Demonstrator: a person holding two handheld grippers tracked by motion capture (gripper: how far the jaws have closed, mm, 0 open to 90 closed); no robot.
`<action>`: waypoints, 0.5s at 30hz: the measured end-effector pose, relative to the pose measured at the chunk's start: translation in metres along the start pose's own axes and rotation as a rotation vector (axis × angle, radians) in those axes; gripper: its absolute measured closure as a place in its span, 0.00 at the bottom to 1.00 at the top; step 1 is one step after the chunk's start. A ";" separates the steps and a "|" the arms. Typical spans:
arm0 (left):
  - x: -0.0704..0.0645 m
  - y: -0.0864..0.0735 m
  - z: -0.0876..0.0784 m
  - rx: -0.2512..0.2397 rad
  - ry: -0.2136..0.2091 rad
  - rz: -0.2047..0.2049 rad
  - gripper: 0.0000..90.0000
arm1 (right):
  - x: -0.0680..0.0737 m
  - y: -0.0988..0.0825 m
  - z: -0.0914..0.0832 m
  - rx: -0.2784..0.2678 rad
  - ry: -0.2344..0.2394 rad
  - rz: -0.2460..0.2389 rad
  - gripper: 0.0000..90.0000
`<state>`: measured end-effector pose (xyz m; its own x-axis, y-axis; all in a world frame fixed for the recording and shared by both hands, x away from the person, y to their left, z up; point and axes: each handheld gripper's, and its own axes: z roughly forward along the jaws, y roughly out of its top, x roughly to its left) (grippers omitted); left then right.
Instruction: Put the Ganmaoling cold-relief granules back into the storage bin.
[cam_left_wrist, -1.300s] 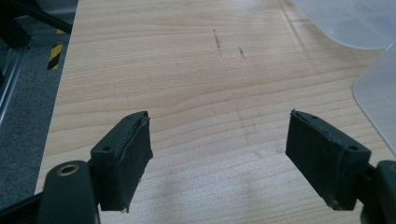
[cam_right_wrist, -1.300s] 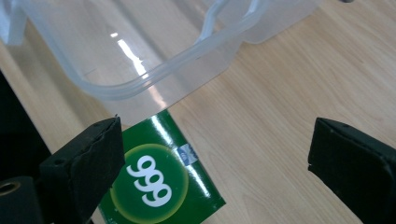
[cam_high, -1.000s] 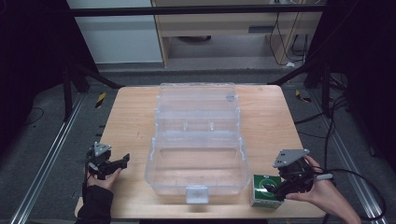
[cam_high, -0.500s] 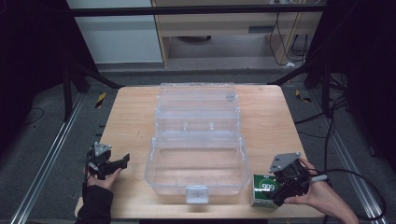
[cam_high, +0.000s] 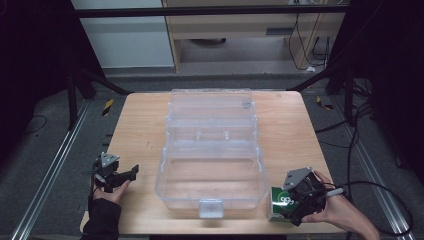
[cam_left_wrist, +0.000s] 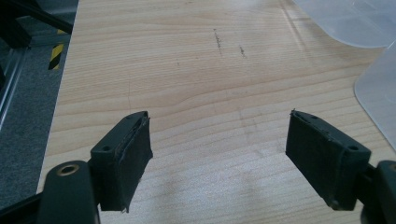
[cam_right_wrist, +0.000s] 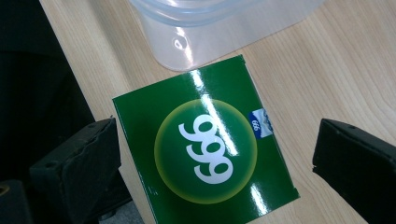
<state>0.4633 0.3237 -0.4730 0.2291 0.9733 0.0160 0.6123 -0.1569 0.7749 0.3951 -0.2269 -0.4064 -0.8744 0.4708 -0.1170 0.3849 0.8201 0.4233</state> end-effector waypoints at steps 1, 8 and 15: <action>0.000 0.000 0.000 0.000 0.000 0.000 0.24 | 0.000 0.000 0.001 0.005 0.002 -0.001 0.01; 0.000 0.000 0.000 0.002 0.001 0.001 0.24 | 0.001 0.002 0.007 0.038 0.018 -0.032 0.01; 0.001 0.000 0.000 0.001 0.002 0.000 0.24 | 0.002 0.004 0.013 0.079 0.023 -0.055 0.01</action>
<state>0.4636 0.3244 -0.4732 0.2274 0.9737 0.0170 0.6128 -0.1566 0.7746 0.3985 -0.2184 -0.4173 -0.9012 0.4172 -0.1176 0.3572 0.8683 0.3441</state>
